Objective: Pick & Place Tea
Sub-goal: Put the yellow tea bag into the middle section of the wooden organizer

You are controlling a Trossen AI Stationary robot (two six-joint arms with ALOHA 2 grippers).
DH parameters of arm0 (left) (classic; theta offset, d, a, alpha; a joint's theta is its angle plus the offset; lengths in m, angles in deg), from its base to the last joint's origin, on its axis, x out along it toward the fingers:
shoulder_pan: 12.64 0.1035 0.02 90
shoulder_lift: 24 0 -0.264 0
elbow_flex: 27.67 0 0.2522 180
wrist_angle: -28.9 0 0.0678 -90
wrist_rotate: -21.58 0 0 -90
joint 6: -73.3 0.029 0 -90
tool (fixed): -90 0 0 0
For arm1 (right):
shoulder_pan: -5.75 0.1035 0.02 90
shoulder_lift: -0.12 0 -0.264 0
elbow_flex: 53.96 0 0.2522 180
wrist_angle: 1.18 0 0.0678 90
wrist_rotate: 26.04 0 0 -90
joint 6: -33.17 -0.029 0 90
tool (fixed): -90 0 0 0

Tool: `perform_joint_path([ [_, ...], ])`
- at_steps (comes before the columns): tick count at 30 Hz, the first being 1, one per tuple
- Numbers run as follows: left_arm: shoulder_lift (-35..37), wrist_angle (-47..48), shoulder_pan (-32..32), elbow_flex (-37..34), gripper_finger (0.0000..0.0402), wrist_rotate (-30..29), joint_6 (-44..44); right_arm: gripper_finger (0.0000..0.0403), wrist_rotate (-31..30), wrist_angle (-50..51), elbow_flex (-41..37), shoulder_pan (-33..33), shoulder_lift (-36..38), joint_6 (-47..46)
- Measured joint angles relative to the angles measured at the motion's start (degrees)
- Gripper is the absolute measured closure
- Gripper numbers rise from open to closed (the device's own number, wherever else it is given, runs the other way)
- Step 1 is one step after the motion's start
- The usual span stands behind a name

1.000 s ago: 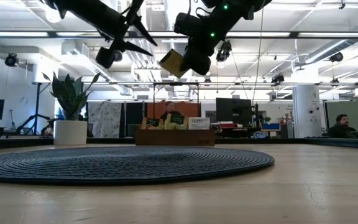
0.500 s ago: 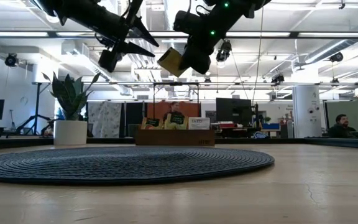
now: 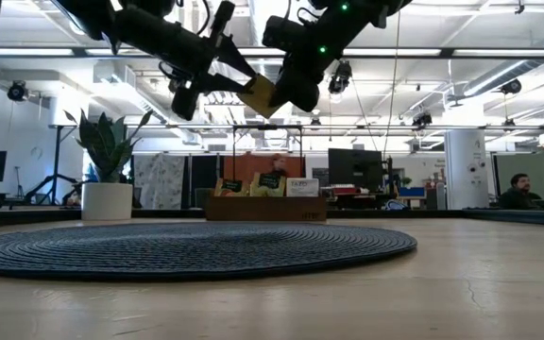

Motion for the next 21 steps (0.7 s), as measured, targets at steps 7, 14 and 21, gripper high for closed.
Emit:
perform_joint_path([
  [7,-0.2,-0.3,0.7,0.0,0.0291,0.0,0.4,0.0390,0.1,0.0,0.0,0.0,0.0,0.0],
  [14,-0.2,-0.2,2.1,0.0,0.0338,0.0,2.0,0.0390,0.1,0.0,0.0,0.0,0.0,0.0],
  [21,-0.2,-0.3,3.0,0.0,0.0397,-0.4,5.7,0.0390,0.2,-0.1,0.0,0.0,0.0,-1.0],
])
